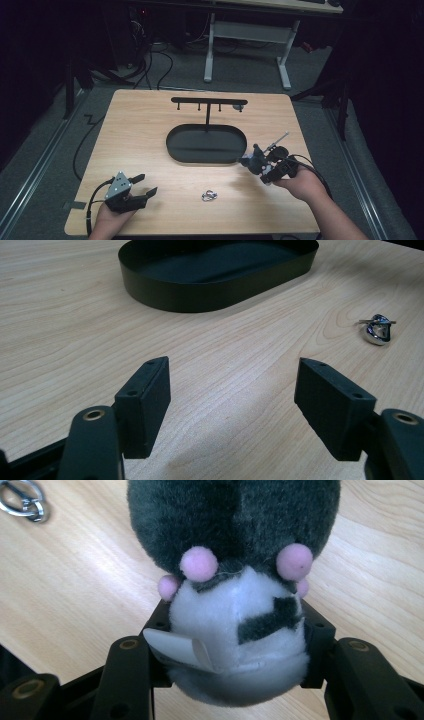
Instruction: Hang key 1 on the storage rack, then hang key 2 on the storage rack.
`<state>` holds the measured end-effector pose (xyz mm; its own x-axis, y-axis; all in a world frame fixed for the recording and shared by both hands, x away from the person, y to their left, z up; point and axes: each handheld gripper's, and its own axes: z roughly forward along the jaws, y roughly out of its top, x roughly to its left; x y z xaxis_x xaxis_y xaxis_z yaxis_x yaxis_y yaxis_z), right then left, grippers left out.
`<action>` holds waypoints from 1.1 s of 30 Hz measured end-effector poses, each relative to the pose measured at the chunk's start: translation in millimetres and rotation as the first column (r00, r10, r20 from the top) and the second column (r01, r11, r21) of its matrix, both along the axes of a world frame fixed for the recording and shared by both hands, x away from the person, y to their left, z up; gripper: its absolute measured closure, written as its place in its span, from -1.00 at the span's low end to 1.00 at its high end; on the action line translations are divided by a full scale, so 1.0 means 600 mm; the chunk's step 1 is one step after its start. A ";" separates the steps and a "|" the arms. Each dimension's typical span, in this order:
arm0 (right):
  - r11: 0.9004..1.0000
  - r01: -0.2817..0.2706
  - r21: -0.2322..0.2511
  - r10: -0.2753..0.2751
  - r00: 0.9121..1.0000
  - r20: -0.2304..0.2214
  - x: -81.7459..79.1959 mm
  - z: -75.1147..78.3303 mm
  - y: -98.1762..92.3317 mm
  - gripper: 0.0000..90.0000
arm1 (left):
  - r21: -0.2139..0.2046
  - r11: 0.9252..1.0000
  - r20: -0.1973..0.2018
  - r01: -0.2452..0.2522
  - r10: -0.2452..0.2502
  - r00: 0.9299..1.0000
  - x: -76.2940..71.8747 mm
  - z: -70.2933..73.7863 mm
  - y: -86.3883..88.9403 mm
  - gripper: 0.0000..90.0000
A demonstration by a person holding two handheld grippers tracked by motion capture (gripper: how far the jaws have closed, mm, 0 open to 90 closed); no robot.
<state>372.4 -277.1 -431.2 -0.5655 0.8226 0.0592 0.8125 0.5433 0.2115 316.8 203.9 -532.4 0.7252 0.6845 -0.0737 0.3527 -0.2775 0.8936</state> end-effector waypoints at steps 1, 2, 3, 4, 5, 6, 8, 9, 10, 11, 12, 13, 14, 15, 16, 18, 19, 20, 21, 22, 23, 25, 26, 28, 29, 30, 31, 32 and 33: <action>1.000 -0.008 -0.001 0.008 1.000 -0.002 -0.001 0.001 0.005 0.09 | 0.001 1.000 -0.002 0.001 -0.001 1.000 0.000 0.000 0.000 -0.30; 1.000 -0.009 -0.004 0.009 1.000 0.002 -0.002 0.001 0.007 0.09 | 0.004 1.000 -0.005 0.002 -0.002 1.000 0.001 0.000 -0.001 -0.30; 1.000 -0.017 -0.004 0.017 1.000 0.003 -0.002 0.002 0.010 0.09 | 0.005 1.000 -0.006 0.002 -0.002 1.000 0.002 0.000 -0.001 -0.30; 1.000 -0.026 -0.008 0.026 1.000 0.002 -0.003 0.002 0.012 0.09 | 0.007 1.000 -0.008 0.003 -0.003 1.000 0.003 0.000 -0.002 -0.30; 1.000 -0.020 -0.010 0.020 1.000 0.001 -0.004 0.003 0.015 0.09 | 0.008 1.000 -0.010 0.002 -0.002 1.000 0.003 0.000 -0.002 -0.30; 1.000 -0.016 -0.010 0.016 1.000 0.003 -0.005 0.003 0.015 0.09 | 0.010 1.000 -0.012 0.003 -0.003 1.000 0.004 0.000 -0.002 -0.29; 1.000 -0.019 -0.001 0.019 1.000 -0.001 -0.005 0.004 0.014 0.09 | 0.011 1.000 -0.014 0.004 -0.004 1.000 0.004 0.000 -0.003 -0.29; 1.000 -0.011 0.003 0.011 1.000 -0.006 -0.005 0.005 0.013 0.09 | 0.011 1.000 -0.014 0.005 -0.005 1.000 0.004 0.000 -0.003 -0.29; 1.000 0.004 0.008 -0.004 1.000 -0.011 -0.007 0.005 0.013 0.09 | 0.010 1.000 -0.016 0.006 -0.006 1.000 0.005 0.000 -0.003 -0.29; 1.000 -0.008 0.010 0.008 1.000 -0.004 -0.006 0.005 0.011 0.09 | 0.010 1.000 -0.016 0.007 -0.006 1.000 0.005 0.000 -0.003 -0.29; 1.000 -0.008 0.007 0.008 1.000 -0.001 -0.007 0.006 0.010 0.09 | 0.010 1.000 -0.016 0.007 -0.007 1.000 0.005 0.000 -0.003 -0.29; 1.000 0.001 0.007 -0.001 1.000 -0.002 -0.008 0.006 0.010 0.09 | 0.011 1.000 -0.017 0.008 -0.007 1.000 0.005 0.000 -0.003 -0.29; 1.000 -0.007 0.011 0.007 1.000 0.003 -0.008 0.006 0.007 0.09 | 0.010 1.000 -0.015 0.007 -0.007 1.000 0.005 0.000 -0.003 -0.29; 1.000 0.002 0.012 -0.002 1.000 -0.001 -0.009 0.007 0.007 0.09 | 0.010 1.000 -0.014 0.007 -0.007 1.000 0.005 0.000 -0.003 -0.29; 1.000 0.004 0.013 -0.004 1.000 0.003 -0.009 0.007 0.006 0.09 | 0.010 1.000 -0.014 0.007 -0.007 1.000 0.005 0.000 -0.004 -0.29; 1.000 0.005 0.014 -0.005 1.000 0.006 -0.008 0.010 0.005 0.09 | 0.012 1.000 -0.017 0.008 -0.008 1.000 0.005 0.000 -0.004 -0.29; 1.000 0.007 0.020 -0.007 1.000 0.007 -0.008 0.012 0.004 0.09 | 0.013 1.000 -0.017 0.009 -0.009 1.000 0.005 0.000 -0.004 -0.29; 1.000 0.006 0.024 -0.006 1.000 0.012 -0.008 0.014 0.004 0.09 | 0.014 1.000 -0.016 0.009 -0.009 1.000 0.005 0.000 -0.004 -0.29; 0.999 0.007 0.033 -0.007 1.000 0.012 -0.007 0.018 0.004 0.09 | 0.014 1.000 -0.014 0.009 -0.009 1.000 0.005 0.000 -0.004 -0.29; 0.999 0.007 0.039 -0.007 1.000 0.013 -0.007 0.021 0.005 0.09 | 0.014 1.000 -0.014 0.011 -0.010 1.000 0.004 0.000 -0.004 -0.29; 0.999 0.007 0.048 -0.008 1.000 0.009 -0.005 0.024 0.006 0.09 | 0.012 1.000 -0.013 0.010 -0.009 1.000 0.004 0.000 -0.004 -0.29; 0.999 0.005 0.048 -0.006 1.000 0.015 -0.003 0.030 0.009 0.09 | 0.009 1.000 -0.014 0.011 -0.011 1.000 0.004 0.000 -0.003 -0.29; 0.999 0.017 0.047 -0.018 1.000 0.013 -0.002 0.034 0.012 0.09 | 0.006 1.000 -0.012 0.010 -0.010 1.000 0.004 0.000 -0.002 -0.29; 0.998 0.017 0.062 -0.018 1.000 0.017 0.002 0.041 0.017 0.09 | 0.005 1.000 -0.012 0.012 -0.012 1.000 0.004 0.000 -0.002 -0.29; 0.998 0.011 0.062 -0.013 1.000 0.022 0.004 0.044 0.019 0.09 | 0.005 1.000 -0.012 0.013 -0.013 1.000 0.004 0.000 -0.002 -0.29; 0.998 0.010 0.059 -0.011 1.000 0.021 0.006 0.047 0.022 0.09 | 0.006 1.000 -0.011 0.014 -0.014 1.000 0.003 0.000 -0.002 -0.29; 0.999 0.002 0.053 -0.003 1.000 0.026 0.008 0.051 0.028 0.09 | 0.006 1.000 -0.010 0.014 -0.014 1.000 0.003 0.000 -0.002 -0.29; 0.999 -0.001 0.044 0.000 1.000 0.024 0.009 0.053 0.031 0.09 | 0.007 1.000 -0.009 0.016 -0.016 1.000 0.003 0.000 -0.002 -0.29; 0.999 -0.008 0.043 0.007 1.000 0.022 0.011 0.055 0.034 0.09 | 0.008 1.000 -0.011 0.017 -0.017 1.000 0.003 0.000 -0.003 -0.29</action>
<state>379.3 -256.9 -398.2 -0.5728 0.8155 0.0824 0.8036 0.5389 0.2526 318.5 202.2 -532.5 0.7361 0.6726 -0.0761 0.3573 -0.2907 0.8876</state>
